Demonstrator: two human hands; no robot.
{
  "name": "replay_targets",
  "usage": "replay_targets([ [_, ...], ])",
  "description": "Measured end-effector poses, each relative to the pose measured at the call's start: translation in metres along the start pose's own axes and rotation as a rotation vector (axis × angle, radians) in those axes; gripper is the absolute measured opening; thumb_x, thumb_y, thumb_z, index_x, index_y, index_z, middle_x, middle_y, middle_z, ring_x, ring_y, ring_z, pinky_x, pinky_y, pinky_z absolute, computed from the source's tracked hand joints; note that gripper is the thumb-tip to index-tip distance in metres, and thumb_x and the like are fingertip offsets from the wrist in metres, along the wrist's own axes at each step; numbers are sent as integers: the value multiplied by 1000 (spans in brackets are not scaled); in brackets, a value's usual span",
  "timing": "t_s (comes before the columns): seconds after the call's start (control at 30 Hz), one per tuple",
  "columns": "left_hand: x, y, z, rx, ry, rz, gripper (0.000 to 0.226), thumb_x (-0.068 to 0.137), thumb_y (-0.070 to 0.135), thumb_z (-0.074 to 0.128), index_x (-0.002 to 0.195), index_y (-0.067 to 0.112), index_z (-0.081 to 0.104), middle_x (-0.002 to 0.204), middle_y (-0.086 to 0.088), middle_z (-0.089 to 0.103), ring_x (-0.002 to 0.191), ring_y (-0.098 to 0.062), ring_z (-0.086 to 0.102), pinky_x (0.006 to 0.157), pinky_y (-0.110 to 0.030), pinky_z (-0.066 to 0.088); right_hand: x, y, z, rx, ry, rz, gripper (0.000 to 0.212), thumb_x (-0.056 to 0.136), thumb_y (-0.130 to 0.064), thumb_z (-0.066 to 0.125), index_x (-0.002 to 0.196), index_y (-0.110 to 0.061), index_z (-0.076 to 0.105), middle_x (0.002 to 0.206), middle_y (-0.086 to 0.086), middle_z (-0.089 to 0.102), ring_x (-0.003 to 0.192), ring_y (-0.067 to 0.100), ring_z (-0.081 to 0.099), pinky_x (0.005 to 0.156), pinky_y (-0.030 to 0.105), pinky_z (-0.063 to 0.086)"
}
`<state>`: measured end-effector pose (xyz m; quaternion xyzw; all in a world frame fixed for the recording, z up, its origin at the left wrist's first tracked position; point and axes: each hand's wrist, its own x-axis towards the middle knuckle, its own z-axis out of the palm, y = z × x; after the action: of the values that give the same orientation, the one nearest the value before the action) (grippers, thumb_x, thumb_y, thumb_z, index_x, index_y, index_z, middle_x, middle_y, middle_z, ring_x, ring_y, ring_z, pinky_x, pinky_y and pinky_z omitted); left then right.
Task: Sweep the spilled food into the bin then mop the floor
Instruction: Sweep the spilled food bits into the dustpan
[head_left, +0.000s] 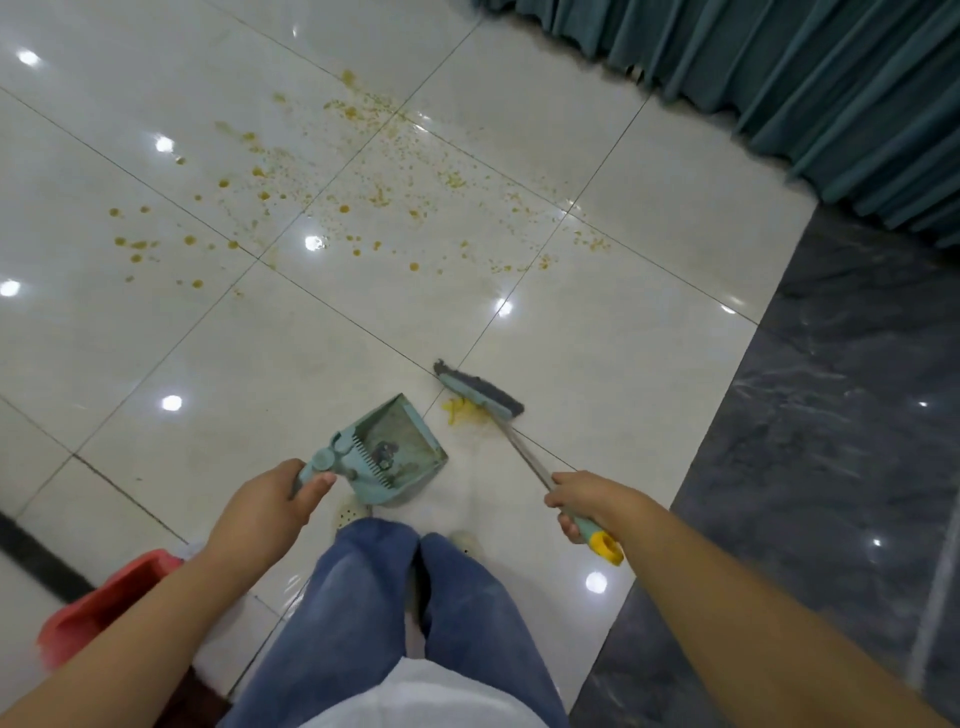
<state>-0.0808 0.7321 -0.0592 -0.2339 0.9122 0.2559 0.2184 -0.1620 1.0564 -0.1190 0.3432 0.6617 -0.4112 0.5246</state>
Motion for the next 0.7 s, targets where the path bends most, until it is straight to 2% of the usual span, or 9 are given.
replay_targets([
  [0.2,-11,-4,7,12,-3,19,41,94,44,44,76,9,54,63,-3,60,60,-19,56,56,-28,42,-17,8,-16,117,49,-30,37,95,-2,46,128,-15,49,72,8,43,50,12,38,38,13,34],
  [0.33,-11,-12,5,4,1,40,42,94,44,45,78,6,56,62,-3,59,59,-19,55,56,-28,41,-24,15,-18,251,76,-45,17,96,-1,44,102,-16,48,69,8,40,49,12,37,35,11,34],
  [0.5,-6,-29,-4,-6,-2,40,43,94,44,44,78,6,56,61,-2,58,58,-17,54,55,-27,40,-15,26,-8,495,92,51,10,96,-4,48,87,-8,48,61,8,38,25,10,36,30,11,34],
  [0.7,-2,-57,-13,-46,-22,42,41,94,44,44,76,8,54,61,0,57,58,-16,53,55,-28,39,-18,34,53,657,56,141,10,96,-7,51,88,-1,48,58,10,42,25,12,40,29,14,38],
])
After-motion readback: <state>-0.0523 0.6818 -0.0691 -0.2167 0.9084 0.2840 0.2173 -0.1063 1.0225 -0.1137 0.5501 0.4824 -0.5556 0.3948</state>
